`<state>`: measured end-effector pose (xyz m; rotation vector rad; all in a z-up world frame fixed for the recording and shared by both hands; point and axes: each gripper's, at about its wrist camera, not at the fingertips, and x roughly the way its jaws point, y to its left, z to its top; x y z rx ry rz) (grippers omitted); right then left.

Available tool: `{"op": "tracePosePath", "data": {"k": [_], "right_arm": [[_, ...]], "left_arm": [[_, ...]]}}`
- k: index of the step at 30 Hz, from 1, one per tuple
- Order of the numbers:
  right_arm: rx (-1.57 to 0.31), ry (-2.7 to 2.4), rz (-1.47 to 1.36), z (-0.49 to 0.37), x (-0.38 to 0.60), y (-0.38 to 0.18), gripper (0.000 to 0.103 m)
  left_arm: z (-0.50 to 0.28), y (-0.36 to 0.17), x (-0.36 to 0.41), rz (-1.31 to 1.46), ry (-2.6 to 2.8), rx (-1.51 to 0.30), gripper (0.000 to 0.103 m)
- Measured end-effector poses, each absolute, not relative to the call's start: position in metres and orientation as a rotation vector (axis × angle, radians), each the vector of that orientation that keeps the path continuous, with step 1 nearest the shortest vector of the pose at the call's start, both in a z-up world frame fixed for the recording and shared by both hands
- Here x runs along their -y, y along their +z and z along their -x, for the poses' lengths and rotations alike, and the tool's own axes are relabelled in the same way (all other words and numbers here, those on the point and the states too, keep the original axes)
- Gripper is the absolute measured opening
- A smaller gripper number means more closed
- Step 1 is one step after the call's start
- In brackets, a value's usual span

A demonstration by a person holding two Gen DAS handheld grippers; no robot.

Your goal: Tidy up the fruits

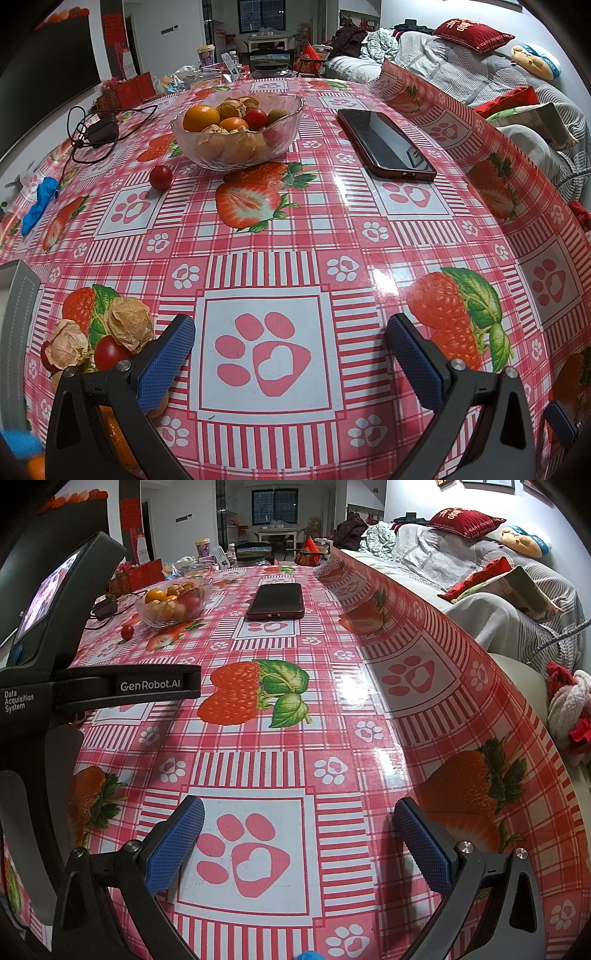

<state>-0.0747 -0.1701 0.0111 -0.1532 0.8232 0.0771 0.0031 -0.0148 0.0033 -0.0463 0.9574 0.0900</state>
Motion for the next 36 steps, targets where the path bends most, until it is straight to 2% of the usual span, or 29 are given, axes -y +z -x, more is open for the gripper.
{"op": "tracePosePath", "data": {"k": [30, 34, 36], "right_arm": [[-0.824, 0.063, 0.151, 0.076, 0.171, 0.011, 0.103], [-0.824, 0.063, 0.152, 0.076, 0.171, 0.011, 0.103], [-0.824, 0.064, 0.151, 0.076, 0.171, 0.011, 0.103]], "left_arm": [[-0.003, 0.003, 0.015, 0.044, 0.089, -0.959, 0.103], [-0.012, 0.005, 0.019, 0.008, 0.044, -1.048, 0.103], [0.002, 0.018, 0.018, 0.005, 0.025, -1.031, 0.103]]}}
